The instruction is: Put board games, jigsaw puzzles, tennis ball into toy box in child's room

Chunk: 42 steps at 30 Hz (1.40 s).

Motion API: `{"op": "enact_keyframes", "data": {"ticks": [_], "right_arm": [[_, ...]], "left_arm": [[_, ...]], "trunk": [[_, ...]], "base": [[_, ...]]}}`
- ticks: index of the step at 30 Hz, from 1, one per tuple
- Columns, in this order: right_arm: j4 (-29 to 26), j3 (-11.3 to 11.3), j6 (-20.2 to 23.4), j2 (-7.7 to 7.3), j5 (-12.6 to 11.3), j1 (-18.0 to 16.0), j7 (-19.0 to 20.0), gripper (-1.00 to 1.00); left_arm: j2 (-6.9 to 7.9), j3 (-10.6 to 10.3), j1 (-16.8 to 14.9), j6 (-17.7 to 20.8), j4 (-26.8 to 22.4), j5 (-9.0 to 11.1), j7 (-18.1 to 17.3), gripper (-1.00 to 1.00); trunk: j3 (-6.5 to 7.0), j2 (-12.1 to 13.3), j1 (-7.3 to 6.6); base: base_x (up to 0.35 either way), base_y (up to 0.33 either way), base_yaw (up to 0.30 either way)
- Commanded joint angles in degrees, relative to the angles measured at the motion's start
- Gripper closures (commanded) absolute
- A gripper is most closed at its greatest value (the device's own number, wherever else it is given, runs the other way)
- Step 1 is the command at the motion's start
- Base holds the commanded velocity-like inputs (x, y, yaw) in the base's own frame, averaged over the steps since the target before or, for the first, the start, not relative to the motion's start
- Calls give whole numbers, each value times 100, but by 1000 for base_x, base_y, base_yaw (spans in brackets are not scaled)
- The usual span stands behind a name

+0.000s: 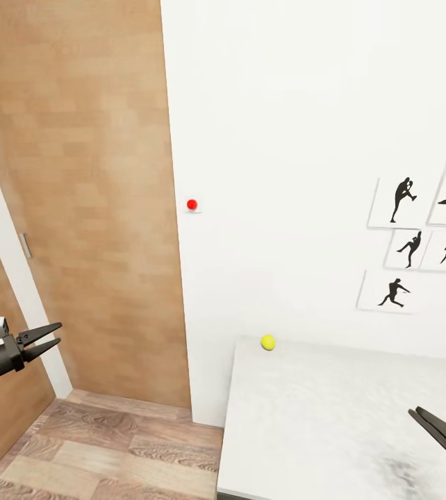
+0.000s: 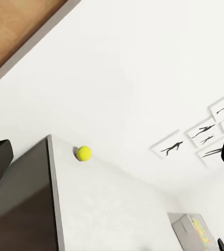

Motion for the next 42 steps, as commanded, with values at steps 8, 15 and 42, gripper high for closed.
{"op": "enact_keyframes", "data": {"ticks": [8,15,42], "right_arm": [[-97,723,315,40,98,-389,-1793,-100],[-150,1376,934,84,119,-1308,-3425,-100],[875,3560,1713,1266,47,-3762,-9341,-100]], "left_arm": [[-10,8,-9,21,7,-16,-24,-100],[-15,5,-9,21,8,-16,-13,-100],[-7,5,-17,21,8,-22,-20,-100]], "trunk": [[0,-3,2],[0,-3,2],[0,-3,2]], "base": [[0,0,0],[0,0,0],[2,28,0]]}}
